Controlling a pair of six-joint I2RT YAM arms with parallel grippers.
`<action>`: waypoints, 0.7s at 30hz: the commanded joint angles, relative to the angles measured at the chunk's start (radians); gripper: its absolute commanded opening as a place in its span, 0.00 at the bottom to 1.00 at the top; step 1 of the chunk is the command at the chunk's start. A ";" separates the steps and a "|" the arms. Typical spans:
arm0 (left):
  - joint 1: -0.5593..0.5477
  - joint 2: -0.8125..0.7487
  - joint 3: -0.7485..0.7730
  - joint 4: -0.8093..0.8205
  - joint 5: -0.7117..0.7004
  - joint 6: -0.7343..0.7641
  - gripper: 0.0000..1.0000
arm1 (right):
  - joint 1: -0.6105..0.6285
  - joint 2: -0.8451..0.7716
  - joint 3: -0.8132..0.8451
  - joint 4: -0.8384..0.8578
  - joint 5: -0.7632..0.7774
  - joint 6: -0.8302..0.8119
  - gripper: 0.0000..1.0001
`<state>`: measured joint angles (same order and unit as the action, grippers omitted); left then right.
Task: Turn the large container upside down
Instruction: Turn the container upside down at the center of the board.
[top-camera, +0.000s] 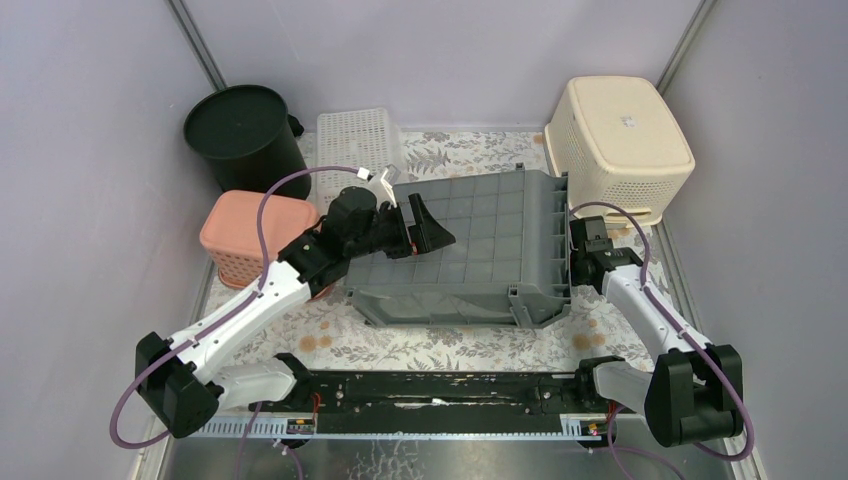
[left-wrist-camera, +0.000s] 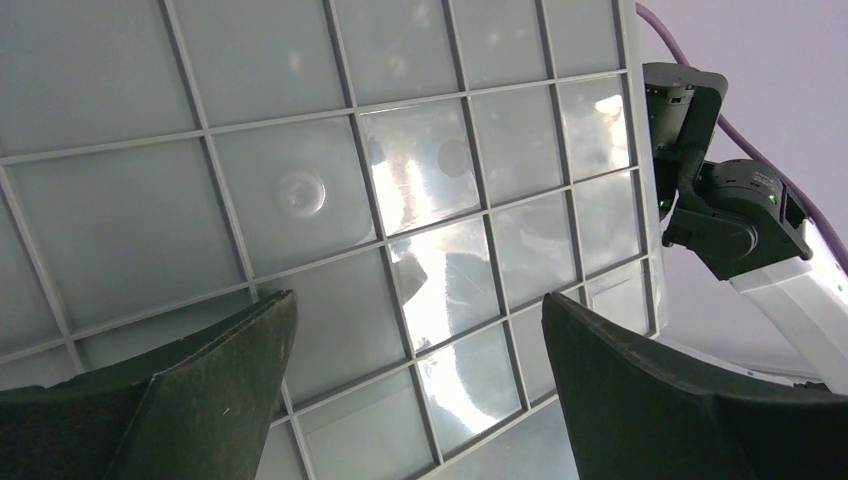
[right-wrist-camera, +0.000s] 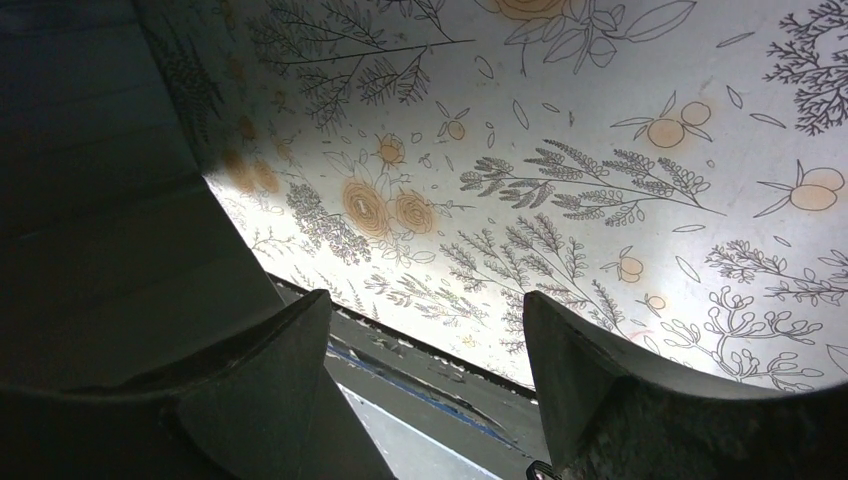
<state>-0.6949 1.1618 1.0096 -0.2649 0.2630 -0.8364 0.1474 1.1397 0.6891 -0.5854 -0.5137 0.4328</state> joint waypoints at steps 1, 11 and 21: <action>-0.008 -0.002 -0.043 -0.010 0.010 -0.003 1.00 | 0.009 -0.011 0.000 0.030 0.002 -0.016 0.77; -0.008 -0.006 -0.057 0.002 0.013 -0.004 1.00 | 0.009 -0.015 -0.020 0.041 0.069 0.025 0.80; -0.008 -0.026 -0.081 0.012 0.010 -0.003 1.00 | 0.008 0.049 -0.013 0.058 0.129 0.052 0.83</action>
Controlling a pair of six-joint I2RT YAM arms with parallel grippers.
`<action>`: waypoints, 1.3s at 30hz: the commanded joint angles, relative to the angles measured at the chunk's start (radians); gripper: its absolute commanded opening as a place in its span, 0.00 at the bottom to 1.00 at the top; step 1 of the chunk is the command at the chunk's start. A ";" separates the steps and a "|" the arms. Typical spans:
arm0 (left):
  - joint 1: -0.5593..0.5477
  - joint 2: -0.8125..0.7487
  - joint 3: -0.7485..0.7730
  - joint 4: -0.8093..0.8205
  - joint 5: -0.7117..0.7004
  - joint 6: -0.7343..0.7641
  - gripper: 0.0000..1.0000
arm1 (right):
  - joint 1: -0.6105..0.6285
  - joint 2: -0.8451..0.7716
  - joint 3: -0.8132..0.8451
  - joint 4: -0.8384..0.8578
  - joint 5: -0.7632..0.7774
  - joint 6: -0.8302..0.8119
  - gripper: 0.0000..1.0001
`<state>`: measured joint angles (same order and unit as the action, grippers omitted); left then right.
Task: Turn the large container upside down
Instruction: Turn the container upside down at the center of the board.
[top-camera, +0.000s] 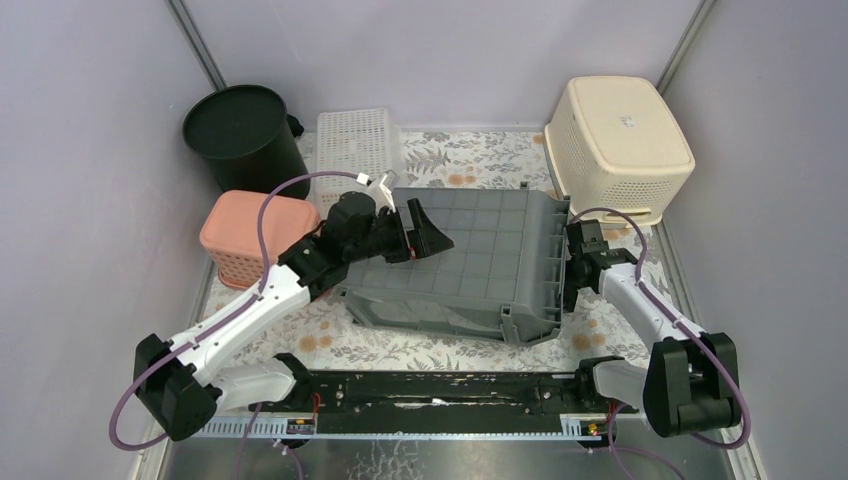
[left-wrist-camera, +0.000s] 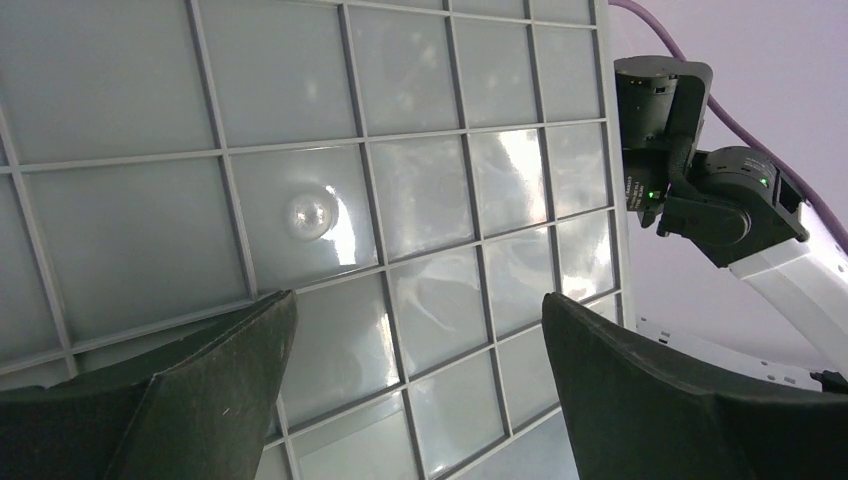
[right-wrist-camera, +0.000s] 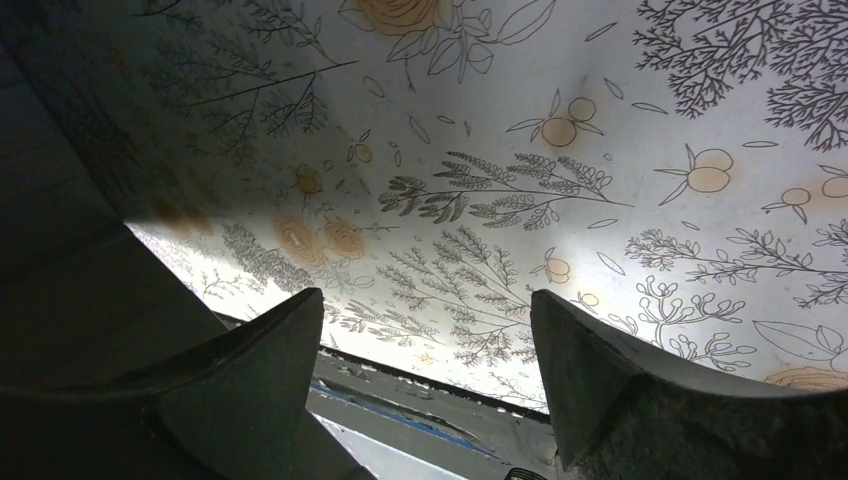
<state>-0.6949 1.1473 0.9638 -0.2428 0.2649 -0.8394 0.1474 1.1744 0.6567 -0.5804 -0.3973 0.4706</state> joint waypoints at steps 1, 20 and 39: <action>-0.008 -0.015 -0.037 -0.010 0.007 0.001 1.00 | 0.008 0.018 0.018 0.053 0.017 0.014 0.83; -0.007 -0.038 -0.070 0.017 0.021 0.002 1.00 | 0.009 0.055 0.013 0.047 0.101 0.020 0.87; -0.007 -0.038 -0.083 0.035 0.028 0.000 1.00 | 0.012 0.146 0.138 -0.069 0.320 0.014 0.99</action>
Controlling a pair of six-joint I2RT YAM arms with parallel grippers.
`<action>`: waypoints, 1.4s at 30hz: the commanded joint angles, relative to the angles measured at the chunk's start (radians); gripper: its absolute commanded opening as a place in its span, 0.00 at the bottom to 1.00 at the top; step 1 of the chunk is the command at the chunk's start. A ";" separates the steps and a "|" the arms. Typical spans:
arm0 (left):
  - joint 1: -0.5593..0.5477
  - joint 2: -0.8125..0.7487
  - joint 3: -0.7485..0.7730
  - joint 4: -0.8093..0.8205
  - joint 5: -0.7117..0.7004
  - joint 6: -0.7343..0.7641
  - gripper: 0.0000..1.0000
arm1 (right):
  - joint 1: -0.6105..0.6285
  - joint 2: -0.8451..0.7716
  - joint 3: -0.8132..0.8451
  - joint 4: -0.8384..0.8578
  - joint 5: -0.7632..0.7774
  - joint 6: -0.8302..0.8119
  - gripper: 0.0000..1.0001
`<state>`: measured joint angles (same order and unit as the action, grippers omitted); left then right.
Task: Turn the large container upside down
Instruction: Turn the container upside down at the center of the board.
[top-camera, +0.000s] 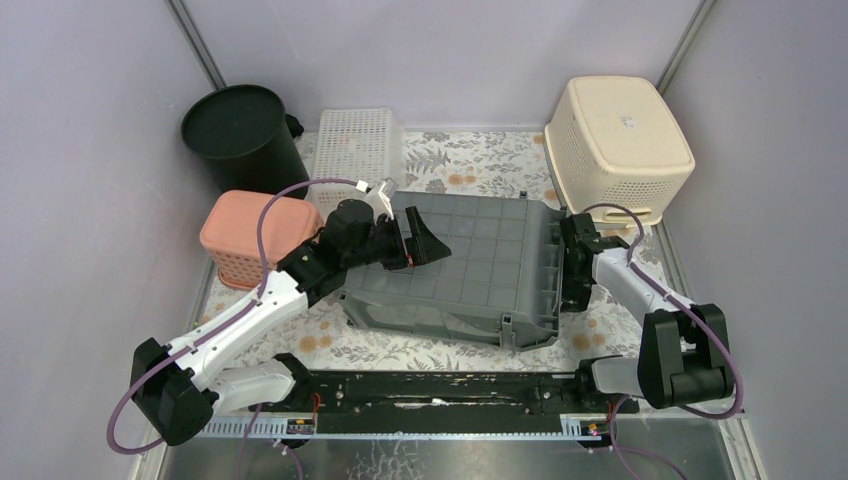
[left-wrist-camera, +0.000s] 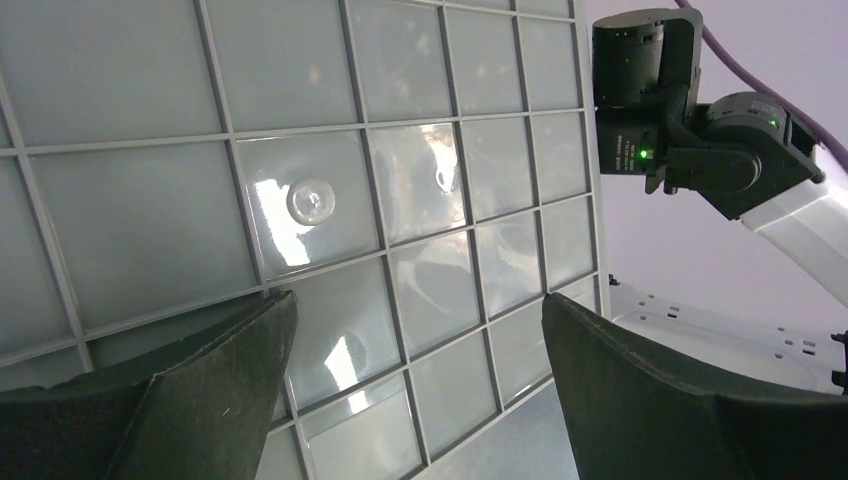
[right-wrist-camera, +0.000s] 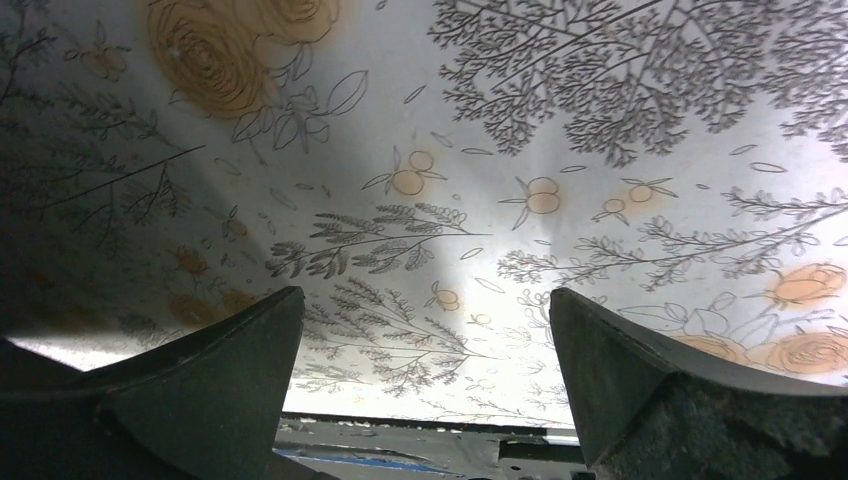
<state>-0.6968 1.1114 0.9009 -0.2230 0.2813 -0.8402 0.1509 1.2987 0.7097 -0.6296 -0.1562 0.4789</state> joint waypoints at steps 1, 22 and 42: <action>-0.004 -0.003 -0.021 0.017 0.012 0.000 1.00 | 0.010 0.034 0.097 -0.033 0.098 0.007 0.99; -0.005 0.010 -0.013 0.024 0.027 0.007 1.00 | 0.022 0.239 0.270 -0.337 0.735 0.240 0.99; -0.005 0.012 0.051 -0.049 0.005 0.019 1.00 | 0.017 0.041 0.434 -0.447 0.733 0.273 0.99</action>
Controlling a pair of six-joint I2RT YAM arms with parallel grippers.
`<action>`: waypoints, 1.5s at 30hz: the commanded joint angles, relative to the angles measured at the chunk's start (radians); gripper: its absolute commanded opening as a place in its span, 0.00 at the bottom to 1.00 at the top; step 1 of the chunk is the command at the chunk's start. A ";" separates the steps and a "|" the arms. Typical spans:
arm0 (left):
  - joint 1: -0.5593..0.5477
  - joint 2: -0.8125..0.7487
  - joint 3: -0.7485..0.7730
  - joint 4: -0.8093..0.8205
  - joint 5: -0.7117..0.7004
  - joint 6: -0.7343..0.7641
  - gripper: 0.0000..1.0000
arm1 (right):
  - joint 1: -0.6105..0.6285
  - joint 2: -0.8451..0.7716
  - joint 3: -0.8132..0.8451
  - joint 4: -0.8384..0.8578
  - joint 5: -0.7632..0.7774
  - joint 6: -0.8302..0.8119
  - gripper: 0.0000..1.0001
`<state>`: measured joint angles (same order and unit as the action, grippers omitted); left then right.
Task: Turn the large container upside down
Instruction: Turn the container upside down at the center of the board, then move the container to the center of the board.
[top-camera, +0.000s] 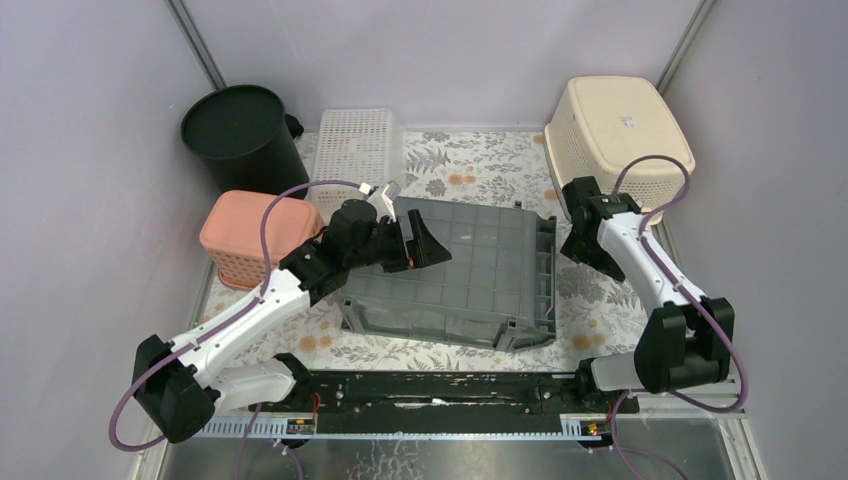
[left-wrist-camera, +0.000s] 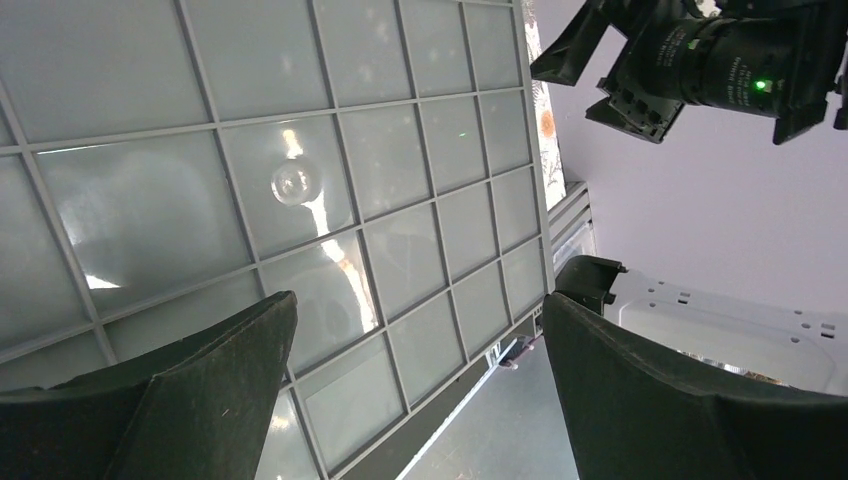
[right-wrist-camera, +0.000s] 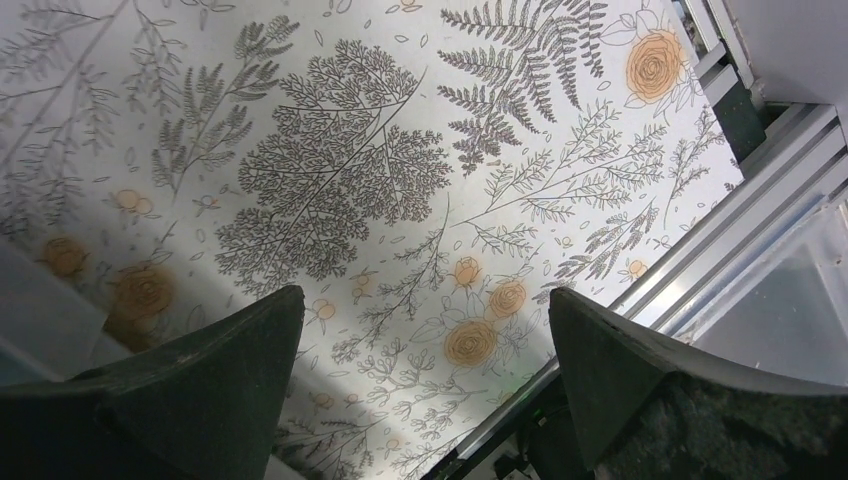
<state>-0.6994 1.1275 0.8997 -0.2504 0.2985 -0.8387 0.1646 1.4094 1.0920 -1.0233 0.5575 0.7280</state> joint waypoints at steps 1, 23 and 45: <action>-0.002 -0.005 0.055 -0.028 -0.016 0.019 1.00 | 0.003 -0.087 0.058 -0.056 0.013 0.018 0.99; -0.002 -0.272 -0.022 -0.077 -0.076 -0.046 1.00 | 0.001 -0.516 0.013 0.322 -0.880 -0.296 0.99; -0.001 -0.617 -0.189 -0.193 -0.059 -0.092 1.00 | 0.010 -0.455 -0.043 0.931 -1.300 0.170 0.99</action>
<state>-0.6994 0.5304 0.7307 -0.4355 0.2138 -0.9237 0.1638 0.9459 1.0512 -0.3424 -0.6228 0.7345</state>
